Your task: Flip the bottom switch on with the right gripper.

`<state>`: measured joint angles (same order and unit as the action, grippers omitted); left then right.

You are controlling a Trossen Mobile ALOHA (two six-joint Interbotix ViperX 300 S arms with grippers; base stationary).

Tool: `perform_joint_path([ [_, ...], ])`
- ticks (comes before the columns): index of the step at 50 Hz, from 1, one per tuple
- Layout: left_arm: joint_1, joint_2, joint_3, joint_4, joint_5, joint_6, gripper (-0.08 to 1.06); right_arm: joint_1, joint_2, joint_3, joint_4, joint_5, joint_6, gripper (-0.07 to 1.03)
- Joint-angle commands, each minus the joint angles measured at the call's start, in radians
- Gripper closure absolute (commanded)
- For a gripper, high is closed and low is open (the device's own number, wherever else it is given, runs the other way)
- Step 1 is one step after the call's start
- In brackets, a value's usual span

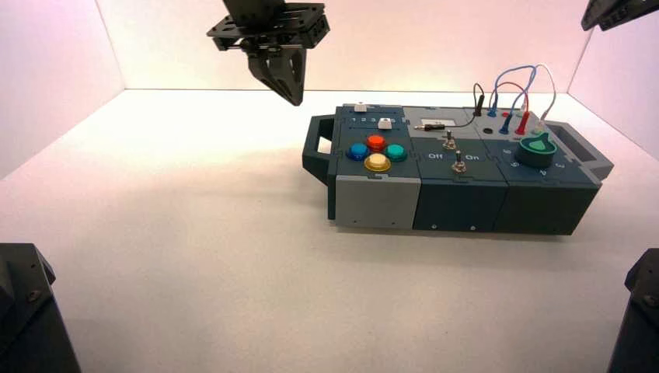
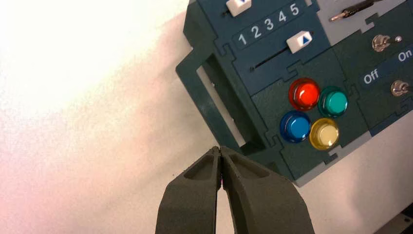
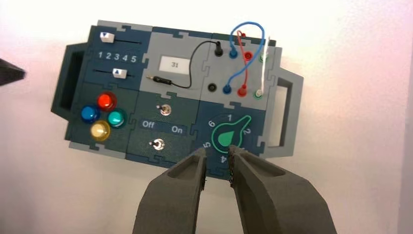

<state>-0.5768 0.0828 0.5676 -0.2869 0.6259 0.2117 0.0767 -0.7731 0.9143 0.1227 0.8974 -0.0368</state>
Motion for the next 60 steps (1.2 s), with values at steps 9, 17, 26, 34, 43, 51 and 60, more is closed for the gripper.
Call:
perform_joint_path([
  [9,-0.012,0.061,-0.075,-0.011,0.046,0.043,1.00,0.061,0.035,-0.052,0.043,-0.028,0.008,0.68],
  [17,-0.025,0.112,-0.101,-0.018,0.063,0.057,1.00,0.098,0.063,-0.043,0.081,-0.052,0.014,0.69],
  [26,-0.057,0.144,-0.144,-0.026,0.075,0.080,1.00,0.117,0.069,-0.015,0.107,-0.078,0.014,0.72],
  [34,-0.067,0.175,-0.183,-0.029,0.086,0.078,1.00,0.117,0.074,0.005,0.107,-0.084,0.012,0.76],
  [43,-0.067,0.204,-0.190,-0.032,0.098,0.078,1.00,0.130,0.075,0.020,0.110,-0.084,0.005,0.89],
  [51,-0.067,0.207,-0.190,-0.031,0.097,0.078,1.00,0.184,0.086,0.012,0.114,-0.098,0.009,0.94],
  [60,-0.060,0.236,-0.198,-0.028,0.098,0.080,1.00,0.201,0.117,0.003,0.130,-0.107,0.009,0.95],
])
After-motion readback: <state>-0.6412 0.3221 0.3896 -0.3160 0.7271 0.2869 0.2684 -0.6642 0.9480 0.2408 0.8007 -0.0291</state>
